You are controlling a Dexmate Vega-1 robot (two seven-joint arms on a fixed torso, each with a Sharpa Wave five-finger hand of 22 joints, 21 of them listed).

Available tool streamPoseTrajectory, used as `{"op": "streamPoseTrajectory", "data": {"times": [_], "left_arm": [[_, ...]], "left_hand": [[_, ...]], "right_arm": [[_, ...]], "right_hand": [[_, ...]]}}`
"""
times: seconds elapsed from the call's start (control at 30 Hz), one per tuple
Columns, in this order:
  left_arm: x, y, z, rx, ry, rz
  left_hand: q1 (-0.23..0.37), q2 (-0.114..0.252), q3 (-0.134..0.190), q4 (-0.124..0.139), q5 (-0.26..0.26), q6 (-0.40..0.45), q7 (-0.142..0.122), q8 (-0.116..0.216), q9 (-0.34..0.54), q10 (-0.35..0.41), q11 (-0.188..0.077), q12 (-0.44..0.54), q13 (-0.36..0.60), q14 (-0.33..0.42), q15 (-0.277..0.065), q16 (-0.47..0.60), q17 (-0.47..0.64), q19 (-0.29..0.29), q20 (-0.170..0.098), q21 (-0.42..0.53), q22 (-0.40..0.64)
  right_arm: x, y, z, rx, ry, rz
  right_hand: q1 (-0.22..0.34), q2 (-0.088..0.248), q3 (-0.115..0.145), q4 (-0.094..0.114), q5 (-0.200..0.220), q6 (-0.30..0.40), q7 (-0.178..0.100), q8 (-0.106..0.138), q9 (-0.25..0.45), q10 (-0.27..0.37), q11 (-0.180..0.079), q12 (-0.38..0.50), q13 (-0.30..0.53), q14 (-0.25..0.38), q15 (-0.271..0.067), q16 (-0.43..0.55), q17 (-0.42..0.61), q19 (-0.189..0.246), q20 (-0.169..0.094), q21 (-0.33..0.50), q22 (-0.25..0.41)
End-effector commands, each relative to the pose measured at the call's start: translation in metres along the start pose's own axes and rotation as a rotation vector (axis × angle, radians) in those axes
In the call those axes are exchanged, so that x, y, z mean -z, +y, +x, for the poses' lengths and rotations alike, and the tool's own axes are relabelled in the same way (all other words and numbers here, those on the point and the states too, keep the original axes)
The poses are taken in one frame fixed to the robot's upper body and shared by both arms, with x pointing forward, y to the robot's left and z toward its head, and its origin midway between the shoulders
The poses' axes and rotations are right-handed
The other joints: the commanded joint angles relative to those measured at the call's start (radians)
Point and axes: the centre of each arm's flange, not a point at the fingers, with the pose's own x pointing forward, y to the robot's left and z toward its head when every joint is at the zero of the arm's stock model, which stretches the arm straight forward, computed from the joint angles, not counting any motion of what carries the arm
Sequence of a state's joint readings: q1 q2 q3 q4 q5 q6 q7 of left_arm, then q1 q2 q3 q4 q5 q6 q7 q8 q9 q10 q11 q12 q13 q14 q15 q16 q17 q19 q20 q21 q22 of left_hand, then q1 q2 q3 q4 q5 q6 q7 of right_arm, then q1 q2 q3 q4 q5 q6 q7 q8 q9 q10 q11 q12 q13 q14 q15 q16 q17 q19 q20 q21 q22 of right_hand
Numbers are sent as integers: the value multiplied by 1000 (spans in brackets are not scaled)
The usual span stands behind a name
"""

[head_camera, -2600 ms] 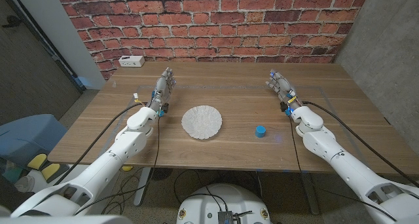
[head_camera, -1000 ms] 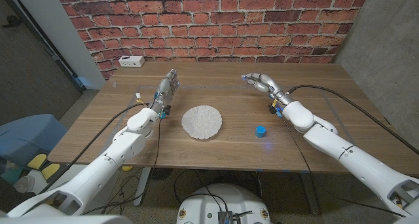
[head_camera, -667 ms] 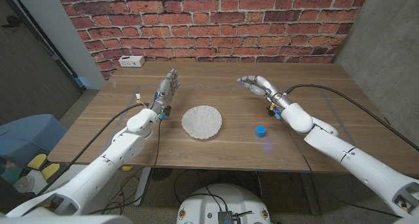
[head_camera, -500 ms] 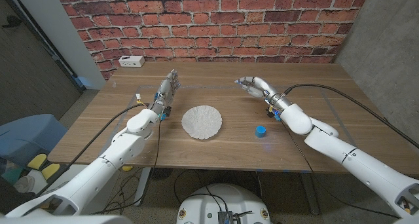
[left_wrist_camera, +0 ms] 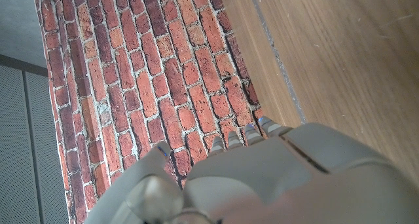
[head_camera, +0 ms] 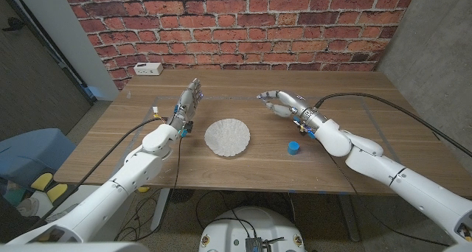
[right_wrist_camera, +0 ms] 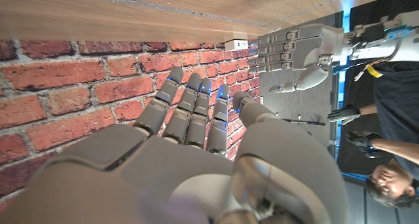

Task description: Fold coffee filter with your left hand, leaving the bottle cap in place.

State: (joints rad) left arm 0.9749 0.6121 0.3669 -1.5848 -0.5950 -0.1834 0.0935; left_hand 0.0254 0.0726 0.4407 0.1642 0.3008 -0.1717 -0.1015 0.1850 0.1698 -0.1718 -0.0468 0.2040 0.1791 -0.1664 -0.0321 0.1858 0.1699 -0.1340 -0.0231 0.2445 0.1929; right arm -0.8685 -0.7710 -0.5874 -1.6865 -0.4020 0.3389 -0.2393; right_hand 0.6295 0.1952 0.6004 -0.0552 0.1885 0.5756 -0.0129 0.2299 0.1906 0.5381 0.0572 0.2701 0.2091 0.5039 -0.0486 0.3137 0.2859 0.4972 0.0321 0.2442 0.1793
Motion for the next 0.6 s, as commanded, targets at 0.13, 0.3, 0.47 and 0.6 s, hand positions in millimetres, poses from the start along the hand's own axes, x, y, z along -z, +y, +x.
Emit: {"op": "streamPoseTrajectory", "data": {"times": [0.13, 0.3, 0.47, 0.6], "left_arm": [[-2, -7, -12, -8, 9, 13], [2, -8, -15, -11, 22, 12], [5, -8, -19, -13, 34, 12], [7, -8, -21, -12, 46, 14]], "left_hand": [[4, 44, -8, 1, 11, -59, 0, -2, 3, -61, 9, 0, 4, -82, -4, -2, 5, -3, 2, 1, 5], [5, 44, -9, 1, 11, -59, 0, -2, 3, -61, 9, 0, 4, -82, -4, -3, 5, -2, 2, 1, 5], [5, 44, -10, 1, 12, -58, 1, -2, 3, -61, 8, 0, 4, -81, -4, -3, 5, -2, 3, 1, 5], [5, 44, -11, 1, 13, -56, -1, -1, 3, -58, 8, 0, 4, -79, -4, -2, 5, -1, 4, 1, 5]], "right_arm": [[-19, 15, -4, -64, -132, -123], [-22, 20, -1, -107, -179, -128], [-24, 24, 0, -137, -230, -125], [-25, 31, 1, -160, -260, -114]], "right_hand": [[26, 3, 21, -12, -2, 25, -9, 6, 1, 11, -12, -2, -1, 4, -20, 6, 8, 13, -10, 6, 6], [31, 3, 27, -14, -2, 43, -14, 9, 0, 18, -13, -2, -1, 11, -25, 9, 10, 19, -15, 8, 6], [35, 1, 35, -17, -2, 50, -14, 8, 0, 25, -18, -2, -2, 16, -26, 9, 10, 26, -16, 11, 7], [43, 4, 41, -22, -2, 57, -17, 8, 0, 27, -19, -4, -2, 20, -32, 12, 12, 31, -19, 13, 7]]}}
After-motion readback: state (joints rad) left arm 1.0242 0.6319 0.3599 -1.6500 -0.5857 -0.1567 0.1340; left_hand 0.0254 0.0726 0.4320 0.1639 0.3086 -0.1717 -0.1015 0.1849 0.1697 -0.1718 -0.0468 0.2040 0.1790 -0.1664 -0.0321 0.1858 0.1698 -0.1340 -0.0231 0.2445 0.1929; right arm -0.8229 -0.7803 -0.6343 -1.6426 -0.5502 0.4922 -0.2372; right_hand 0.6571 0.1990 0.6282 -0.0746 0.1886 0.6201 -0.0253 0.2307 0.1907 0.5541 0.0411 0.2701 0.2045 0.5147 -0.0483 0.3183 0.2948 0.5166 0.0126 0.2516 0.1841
